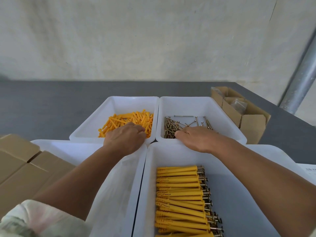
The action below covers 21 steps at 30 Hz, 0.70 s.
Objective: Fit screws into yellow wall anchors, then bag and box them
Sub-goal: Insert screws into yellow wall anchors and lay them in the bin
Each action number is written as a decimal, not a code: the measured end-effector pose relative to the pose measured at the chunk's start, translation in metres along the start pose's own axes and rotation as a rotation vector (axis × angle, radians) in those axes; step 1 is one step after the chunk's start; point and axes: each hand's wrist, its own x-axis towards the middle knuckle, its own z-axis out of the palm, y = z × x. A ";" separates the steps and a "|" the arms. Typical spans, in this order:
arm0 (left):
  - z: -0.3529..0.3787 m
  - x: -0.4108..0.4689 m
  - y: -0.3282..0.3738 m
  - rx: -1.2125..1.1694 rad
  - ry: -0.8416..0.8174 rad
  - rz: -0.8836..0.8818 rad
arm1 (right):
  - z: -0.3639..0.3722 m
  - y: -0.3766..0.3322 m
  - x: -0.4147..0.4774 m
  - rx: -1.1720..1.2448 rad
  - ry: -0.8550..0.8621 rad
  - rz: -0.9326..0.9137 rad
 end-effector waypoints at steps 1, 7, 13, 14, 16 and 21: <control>0.000 0.000 0.000 -0.006 0.003 0.000 | 0.000 0.000 0.000 0.001 0.005 -0.004; -0.001 0.000 0.001 -0.089 0.031 -0.070 | 0.005 0.005 -0.003 0.036 0.110 -0.074; -0.005 0.000 0.000 -0.384 0.175 -0.134 | 0.001 0.010 -0.008 0.114 0.179 -0.188; -0.006 0.000 -0.001 -0.465 0.204 -0.133 | -0.001 0.011 -0.010 0.154 0.206 -0.205; -0.009 -0.001 -0.001 -0.647 0.259 -0.132 | -0.005 0.012 -0.015 0.241 0.287 -0.236; -0.014 -0.001 -0.007 -0.989 0.351 -0.211 | -0.015 0.013 -0.031 0.497 0.424 -0.261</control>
